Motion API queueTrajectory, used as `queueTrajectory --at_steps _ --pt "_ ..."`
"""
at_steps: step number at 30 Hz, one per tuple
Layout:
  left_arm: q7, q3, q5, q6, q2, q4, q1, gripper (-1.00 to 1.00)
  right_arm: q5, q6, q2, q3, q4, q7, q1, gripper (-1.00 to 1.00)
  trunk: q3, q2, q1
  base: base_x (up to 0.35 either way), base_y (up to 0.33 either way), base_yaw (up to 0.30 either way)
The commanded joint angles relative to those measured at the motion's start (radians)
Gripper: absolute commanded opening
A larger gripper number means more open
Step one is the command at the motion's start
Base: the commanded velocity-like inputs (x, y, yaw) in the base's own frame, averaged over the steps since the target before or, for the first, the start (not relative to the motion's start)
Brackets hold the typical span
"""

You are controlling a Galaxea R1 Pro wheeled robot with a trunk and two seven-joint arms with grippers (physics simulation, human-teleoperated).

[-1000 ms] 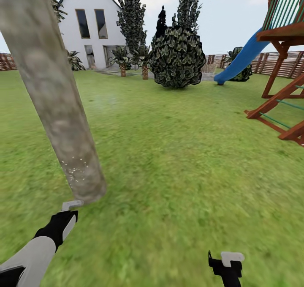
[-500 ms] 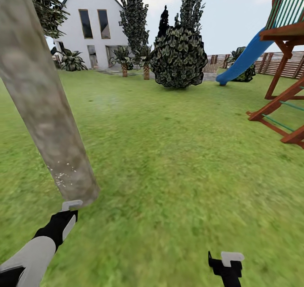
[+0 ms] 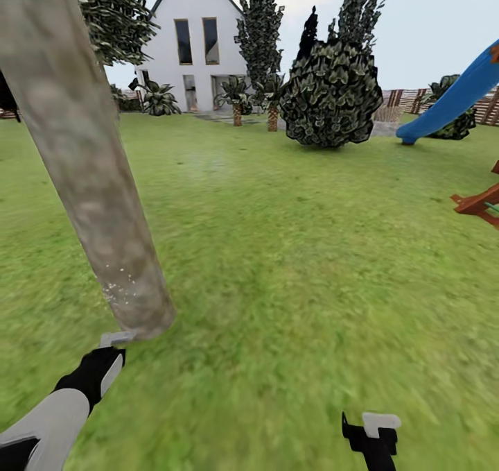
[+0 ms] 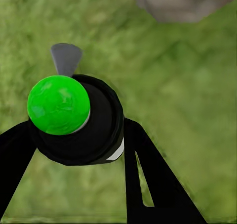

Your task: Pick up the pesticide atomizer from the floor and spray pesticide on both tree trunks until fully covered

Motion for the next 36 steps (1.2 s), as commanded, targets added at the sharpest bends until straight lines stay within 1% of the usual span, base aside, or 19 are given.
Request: queueTrajectory --at_steps 1,2,3,5,8,13,20,36 --pt "0.000 -0.001 -0.001 0.012 0.004 0.002 0.001 -1.00 0.000 0.000 0.000 0.000 0.000 0.000 0.000 1.00 0.000 0.000 0.000 0.237 -0.177 0.157" --pt "0.000 -0.001 -0.001 0.018 0.008 0.003 0.003 -1.00 0.000 0.000 0.000 0.000 0.000 0.000 0.000 1.00 0.000 0.000 0.000 0.237 -0.176 0.090" --pt "0.000 -0.001 -0.001 0.022 0.012 0.003 0.018 -1.00 0.000 0.000 0.000 0.000 0.000 0.000 0.000 1.00 0.000 0.000 0.000 0.239 -0.175 0.030" --pt "-0.001 -0.001 0.001 0.024 0.013 0.003 0.027 -1.00 0.000 0.000 -0.001 0.000 0.001 0.000 0.000 1.00 0.000 0.000 0.000 0.253 -0.171 0.009" --pt "-0.001 0.000 0.013 0.025 0.008 0.004 0.031 -1.00 0.001 0.000 -0.004 0.000 0.001 0.000 0.000 1.00 0.000 0.000 0.000 0.272 -0.154 0.002" --pt "0.003 0.000 0.016 0.020 0.004 0.030 0.036 -1.00 0.001 0.000 -0.006 0.000 0.002 0.000 0.000 1.00 0.000 0.000 0.000 0.288 -0.133 0.000" --pt "0.001 0.000 0.017 0.022 -0.001 0.026 0.036 -1.00 0.002 0.000 -0.006 0.000 0.002 0.000 0.000 1.00 0.000 0.000 0.000 0.179 -0.218 0.023" --pt "0.001 0.001 0.017 0.022 -0.002 0.022 0.036 -1.00 0.002 0.000 -0.006 0.001 0.002 0.000 0.000 1.00 0.000 0.000 0.000 0.121 -0.261 0.262"
